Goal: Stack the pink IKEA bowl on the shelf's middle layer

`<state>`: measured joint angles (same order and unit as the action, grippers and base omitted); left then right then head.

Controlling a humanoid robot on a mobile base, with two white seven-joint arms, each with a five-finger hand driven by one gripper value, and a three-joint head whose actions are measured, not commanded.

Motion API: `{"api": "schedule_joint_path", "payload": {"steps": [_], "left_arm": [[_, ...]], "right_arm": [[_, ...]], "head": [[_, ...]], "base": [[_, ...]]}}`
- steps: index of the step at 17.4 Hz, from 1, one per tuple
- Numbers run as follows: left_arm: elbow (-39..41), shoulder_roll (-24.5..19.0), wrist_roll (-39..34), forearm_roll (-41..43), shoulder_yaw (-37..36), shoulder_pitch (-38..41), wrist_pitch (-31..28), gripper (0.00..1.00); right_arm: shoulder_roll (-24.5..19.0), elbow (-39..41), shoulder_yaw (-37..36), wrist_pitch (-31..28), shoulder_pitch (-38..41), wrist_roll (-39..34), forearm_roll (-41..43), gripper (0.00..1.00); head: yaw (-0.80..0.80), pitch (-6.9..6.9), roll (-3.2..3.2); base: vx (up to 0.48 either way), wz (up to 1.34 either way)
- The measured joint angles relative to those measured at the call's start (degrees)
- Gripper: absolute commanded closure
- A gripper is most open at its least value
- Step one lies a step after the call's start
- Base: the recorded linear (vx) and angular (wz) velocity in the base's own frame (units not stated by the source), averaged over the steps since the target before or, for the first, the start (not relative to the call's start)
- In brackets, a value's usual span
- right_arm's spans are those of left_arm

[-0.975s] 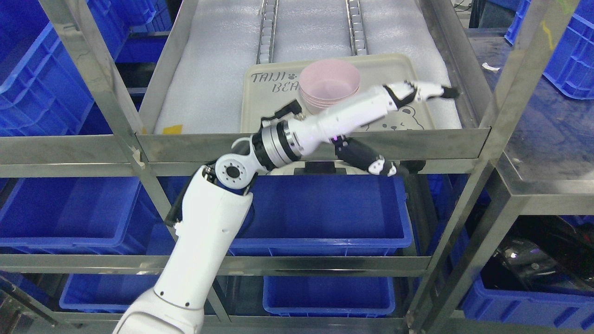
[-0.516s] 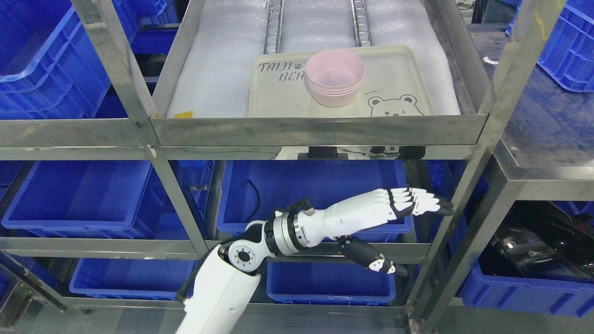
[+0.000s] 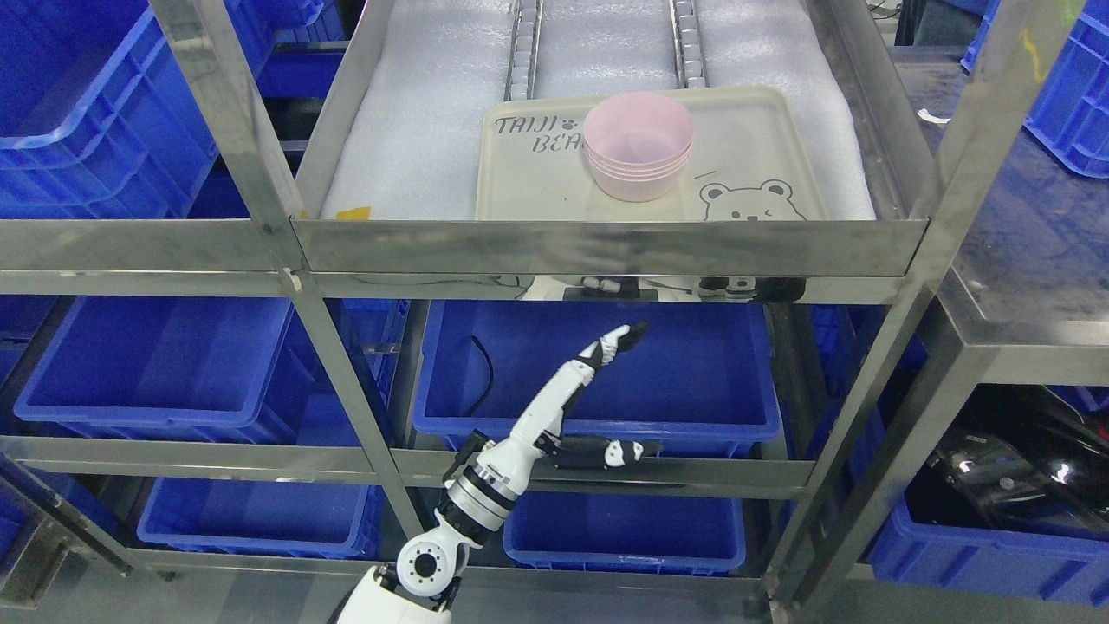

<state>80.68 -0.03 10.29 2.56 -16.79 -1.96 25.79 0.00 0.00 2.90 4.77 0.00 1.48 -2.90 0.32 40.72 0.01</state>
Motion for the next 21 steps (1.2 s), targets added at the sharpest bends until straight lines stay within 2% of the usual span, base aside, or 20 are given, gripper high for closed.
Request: {"api": "schedule_joint_path", "payload": {"steps": [4, 9, 21], "left_arm": [[-1.6, 0.0, -6.4, -1.4, 1.4, 1.1, -8.9, 0.01], [-2.9, 0.0, -7.8, -2.6, 3.5, 1.7, -13.6, 0.01], [-3.1, 0.0, -7.9, -4.8, 5.7, 1.9, -14.6, 0.00]], "right_arm": [[0.0, 0.0, 0.0, 0.0, 0.0, 0.0, 0.0, 0.00], [0.0, 0.0, 0.0, 0.0, 0.0, 0.0, 0.0, 0.00], [0.0, 0.0, 0.0, 0.0, 0.0, 0.0, 0.0, 0.00]], "head": [[0.00, 0.00, 0.00], [0.00, 0.00, 0.00], [0.00, 0.00, 0.00]], "base": [[0.022, 0.06], [0.020, 0.05], [0.001, 0.00]]}}
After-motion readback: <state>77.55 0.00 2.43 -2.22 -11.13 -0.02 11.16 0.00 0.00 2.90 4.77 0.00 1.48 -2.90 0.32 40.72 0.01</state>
